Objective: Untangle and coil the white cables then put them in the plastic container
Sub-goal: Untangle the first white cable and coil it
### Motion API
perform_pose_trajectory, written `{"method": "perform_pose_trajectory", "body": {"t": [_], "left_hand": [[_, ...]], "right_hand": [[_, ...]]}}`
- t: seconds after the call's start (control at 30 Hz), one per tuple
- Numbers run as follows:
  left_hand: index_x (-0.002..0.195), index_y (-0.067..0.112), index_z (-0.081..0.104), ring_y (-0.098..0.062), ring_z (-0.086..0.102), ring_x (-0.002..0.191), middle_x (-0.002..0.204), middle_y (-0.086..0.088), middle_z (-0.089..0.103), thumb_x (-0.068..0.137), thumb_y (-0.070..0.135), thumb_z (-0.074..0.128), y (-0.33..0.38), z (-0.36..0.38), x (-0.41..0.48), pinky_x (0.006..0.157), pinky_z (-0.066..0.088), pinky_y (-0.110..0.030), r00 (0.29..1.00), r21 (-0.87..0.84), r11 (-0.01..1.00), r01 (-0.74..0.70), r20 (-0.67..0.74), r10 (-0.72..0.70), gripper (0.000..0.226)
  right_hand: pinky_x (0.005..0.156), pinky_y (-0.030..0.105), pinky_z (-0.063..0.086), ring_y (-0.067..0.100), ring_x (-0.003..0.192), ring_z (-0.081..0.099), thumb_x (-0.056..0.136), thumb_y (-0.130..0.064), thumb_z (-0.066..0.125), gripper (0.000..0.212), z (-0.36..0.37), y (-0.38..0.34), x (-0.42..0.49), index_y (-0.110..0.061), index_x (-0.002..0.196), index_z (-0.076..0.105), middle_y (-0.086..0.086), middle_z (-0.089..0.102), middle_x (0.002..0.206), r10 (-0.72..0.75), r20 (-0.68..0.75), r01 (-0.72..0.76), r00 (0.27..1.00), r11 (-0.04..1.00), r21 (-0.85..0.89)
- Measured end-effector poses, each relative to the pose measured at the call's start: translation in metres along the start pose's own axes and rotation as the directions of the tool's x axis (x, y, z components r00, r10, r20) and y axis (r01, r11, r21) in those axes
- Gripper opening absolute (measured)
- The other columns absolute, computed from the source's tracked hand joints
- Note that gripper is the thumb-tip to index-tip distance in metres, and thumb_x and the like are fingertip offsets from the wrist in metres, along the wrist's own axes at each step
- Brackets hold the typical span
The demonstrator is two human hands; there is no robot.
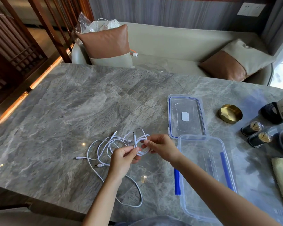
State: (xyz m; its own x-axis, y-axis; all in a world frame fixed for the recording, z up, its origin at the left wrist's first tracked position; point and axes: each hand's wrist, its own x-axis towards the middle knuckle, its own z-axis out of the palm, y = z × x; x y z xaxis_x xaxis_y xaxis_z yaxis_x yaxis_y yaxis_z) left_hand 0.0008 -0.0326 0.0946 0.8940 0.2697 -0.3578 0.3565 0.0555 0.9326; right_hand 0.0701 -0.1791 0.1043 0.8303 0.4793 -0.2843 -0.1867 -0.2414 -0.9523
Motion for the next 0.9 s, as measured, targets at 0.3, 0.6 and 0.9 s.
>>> {"method": "perform_pose_trajectory", "body": {"t": [0.3, 0.6, 0.9], "left_hand": [[0.079, 0.004, 0.069, -0.007, 0.063, 0.06, 0.067, -0.007, 0.063, 0.09, 0.008, 0.056, 0.004, -0.008, 0.001, 0.057, 0.052, -0.016, 0.986, 0.22, 0.975, -0.012, 0.165, -0.025, 0.017], [0.1, 0.03, 0.067, -0.009, 0.065, 0.092, 0.094, 0.003, 0.071, 0.086, 0.01, 0.057, 0.013, -0.016, 0.009, 0.086, 0.051, -0.03, 0.945, 0.426, 0.861, -0.276, 0.283, 0.163, 0.026], [0.124, 0.022, 0.059, -0.007, 0.044, 0.107, 0.111, 0.007, 0.044, 0.086, 0.007, 0.058, 0.009, -0.014, 0.016, 0.095, 0.034, -0.015, 0.866, 0.605, 0.622, -0.498, 0.389, 0.315, 0.041]], "right_hand": [[0.052, 0.016, 0.047, 0.002, 0.051, 0.053, 0.087, -0.012, 0.063, 0.011, -0.01, 0.001, 0.001, -0.007, 0.081, 0.071, -0.007, 0.064, 0.06, -0.003, 0.081, 0.009, 0.997, 0.998, -0.067], [0.047, 0.015, 0.049, 0.002, 0.045, 0.053, 0.086, -0.012, 0.065, 0.019, -0.019, -0.018, 0.007, 0.007, 0.088, 0.068, 0.005, 0.059, 0.062, 0.183, 0.277, -0.088, 0.943, 0.942, -0.323], [0.051, 0.015, 0.05, 0.002, 0.05, 0.055, 0.087, -0.016, 0.064, 0.018, -0.031, -0.03, 0.009, -0.022, 0.072, 0.07, -0.009, 0.063, 0.057, 0.224, 0.388, -0.074, 0.894, 0.928, -0.366]]}}
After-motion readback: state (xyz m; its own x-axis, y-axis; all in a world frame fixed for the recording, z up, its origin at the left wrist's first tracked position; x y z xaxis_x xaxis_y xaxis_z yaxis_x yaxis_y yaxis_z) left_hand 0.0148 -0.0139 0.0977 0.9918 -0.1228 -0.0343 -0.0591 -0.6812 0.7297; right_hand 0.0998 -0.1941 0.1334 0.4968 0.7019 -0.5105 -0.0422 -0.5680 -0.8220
